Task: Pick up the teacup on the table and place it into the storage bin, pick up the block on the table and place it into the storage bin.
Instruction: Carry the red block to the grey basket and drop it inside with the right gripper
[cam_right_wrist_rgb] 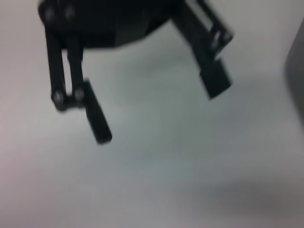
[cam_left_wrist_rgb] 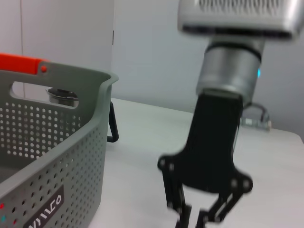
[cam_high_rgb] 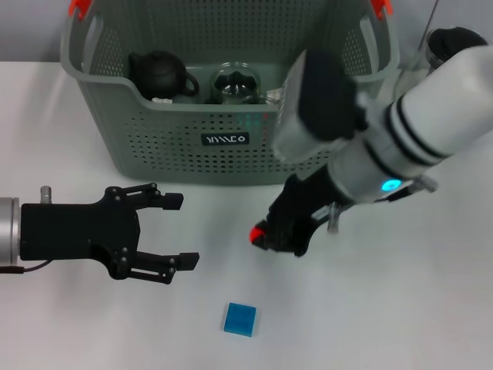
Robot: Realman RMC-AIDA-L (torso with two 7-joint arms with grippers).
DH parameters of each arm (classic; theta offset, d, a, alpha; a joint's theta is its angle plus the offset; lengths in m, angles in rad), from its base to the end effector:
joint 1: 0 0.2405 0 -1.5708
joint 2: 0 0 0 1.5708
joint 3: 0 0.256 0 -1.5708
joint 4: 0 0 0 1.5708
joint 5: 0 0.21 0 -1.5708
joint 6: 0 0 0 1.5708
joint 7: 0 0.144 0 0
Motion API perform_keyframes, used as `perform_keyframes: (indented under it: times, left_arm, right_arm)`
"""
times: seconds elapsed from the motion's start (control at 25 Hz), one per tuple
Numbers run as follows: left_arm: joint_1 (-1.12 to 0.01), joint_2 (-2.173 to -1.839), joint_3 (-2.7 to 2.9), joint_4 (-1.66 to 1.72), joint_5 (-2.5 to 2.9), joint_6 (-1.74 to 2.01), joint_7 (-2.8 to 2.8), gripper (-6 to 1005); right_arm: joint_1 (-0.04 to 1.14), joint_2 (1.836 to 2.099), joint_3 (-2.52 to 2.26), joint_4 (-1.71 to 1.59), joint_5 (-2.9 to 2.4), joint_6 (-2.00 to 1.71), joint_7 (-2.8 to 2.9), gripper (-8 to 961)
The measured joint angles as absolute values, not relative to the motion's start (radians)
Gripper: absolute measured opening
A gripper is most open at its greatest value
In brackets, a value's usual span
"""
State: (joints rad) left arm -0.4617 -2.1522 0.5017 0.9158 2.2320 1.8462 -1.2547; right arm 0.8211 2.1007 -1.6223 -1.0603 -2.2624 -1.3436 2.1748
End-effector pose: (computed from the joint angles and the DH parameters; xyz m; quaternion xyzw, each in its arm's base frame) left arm -0.2695 0.2861 0.0230 -0.9647 -0.1267 -0.2074 0.1015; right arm 0.1073 0.3531 -0.0888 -0.9900 0.0748 -0.1160 0.0277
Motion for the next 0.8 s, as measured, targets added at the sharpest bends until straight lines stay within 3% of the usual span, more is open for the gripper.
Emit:
perform_keyframes:
  times: [0.52,0.8]
  left_arm:
    - [-0.46,-2.149,0.49,0.919,2.232,1.848,-1.256,947]
    - [-0.46,-2.149,0.487,0.918,2.232,1.85,-1.255,947]
  right_arm:
    - [0.808,2.094,-1.202,-1.307,-2.163,-1.603,2.116,137]
    - [0.885,2.093,-1.031,-1.195,-2.099,-1.354,2.108,138]
